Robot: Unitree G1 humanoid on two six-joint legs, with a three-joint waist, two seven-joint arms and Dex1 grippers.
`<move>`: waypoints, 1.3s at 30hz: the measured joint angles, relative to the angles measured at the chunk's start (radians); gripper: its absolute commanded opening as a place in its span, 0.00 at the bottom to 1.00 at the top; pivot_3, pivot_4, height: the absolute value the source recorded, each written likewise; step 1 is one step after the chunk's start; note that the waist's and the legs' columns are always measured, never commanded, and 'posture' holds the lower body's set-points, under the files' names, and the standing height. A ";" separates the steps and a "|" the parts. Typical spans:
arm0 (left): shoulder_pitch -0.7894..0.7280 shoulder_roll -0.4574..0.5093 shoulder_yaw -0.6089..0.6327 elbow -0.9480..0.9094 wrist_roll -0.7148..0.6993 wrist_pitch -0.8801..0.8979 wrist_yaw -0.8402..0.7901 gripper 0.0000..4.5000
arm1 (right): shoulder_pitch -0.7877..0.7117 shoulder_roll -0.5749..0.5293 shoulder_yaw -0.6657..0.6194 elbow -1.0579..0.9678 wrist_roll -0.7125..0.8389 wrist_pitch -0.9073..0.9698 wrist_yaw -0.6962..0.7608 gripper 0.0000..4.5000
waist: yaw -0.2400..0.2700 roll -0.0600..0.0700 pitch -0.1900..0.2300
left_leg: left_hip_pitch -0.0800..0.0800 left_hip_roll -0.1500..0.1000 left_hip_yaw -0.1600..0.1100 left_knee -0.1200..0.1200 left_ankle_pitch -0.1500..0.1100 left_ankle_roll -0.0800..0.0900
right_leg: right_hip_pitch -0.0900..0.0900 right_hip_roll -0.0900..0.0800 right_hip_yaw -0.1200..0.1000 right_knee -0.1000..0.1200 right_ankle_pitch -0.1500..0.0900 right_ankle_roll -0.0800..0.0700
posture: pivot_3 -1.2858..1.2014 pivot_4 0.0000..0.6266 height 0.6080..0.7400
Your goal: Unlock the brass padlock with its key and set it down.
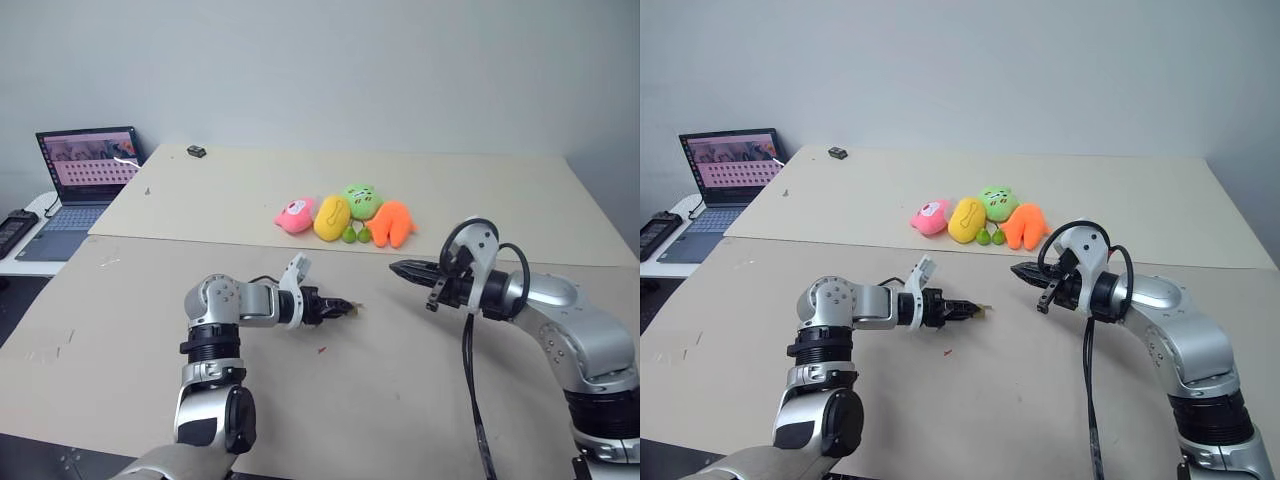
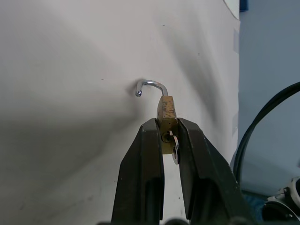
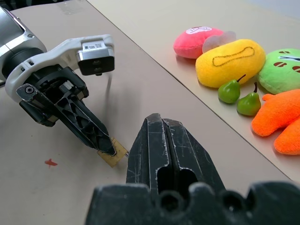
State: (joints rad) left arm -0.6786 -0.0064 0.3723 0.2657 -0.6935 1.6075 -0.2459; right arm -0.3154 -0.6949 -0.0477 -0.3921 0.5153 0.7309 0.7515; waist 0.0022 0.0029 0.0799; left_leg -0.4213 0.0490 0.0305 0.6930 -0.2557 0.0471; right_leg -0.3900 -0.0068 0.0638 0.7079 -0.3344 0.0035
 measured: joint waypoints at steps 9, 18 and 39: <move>0.031 0.041 -0.041 -0.015 -0.055 0.004 0.028 0.00 | -0.019 -0.004 0.000 -0.012 0.003 0.016 -0.003 0.01 | 0.001 0.000 0.000 | 0.000 0.000 0.000 -0.001 0.001 -0.002 | 0.000 -0.001 0.000 -0.001 0.000 0.000 | 0.52 0.24 0.27; 0.068 0.092 -0.115 -0.056 -0.069 0.003 0.012 0.27 | -0.027 -0.005 0.002 -0.010 -0.002 0.016 0.003 0.00 | 0.001 0.000 0.000 | 0.001 -0.001 0.000 -0.007 0.004 -0.007 | 0.001 -0.001 0.000 -0.006 0.000 0.000 | 0.52 0.24 0.27; 0.254 0.816 -0.227 -0.277 -0.053 -0.399 -0.536 0.98 | -0.030 -0.077 0.073 0.052 -0.021 0.011 0.162 0.00 | -0.012 -0.004 0.006 | 0.013 0.001 0.002 -0.022 0.011 -0.030 | 0.001 -0.003 -0.001 -0.007 0.000 -0.001 | 0.52 0.24 0.27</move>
State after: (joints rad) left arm -0.4249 0.8095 0.1448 -0.0114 -0.7461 1.2083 -0.7819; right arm -0.3450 -0.7723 0.0248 -0.3404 0.4945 0.7422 0.9132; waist -0.0099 -0.0016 0.0863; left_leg -0.4079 0.0499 0.0323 0.6705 -0.2452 0.0170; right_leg -0.3892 -0.0095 0.0626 0.7011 -0.3341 0.0026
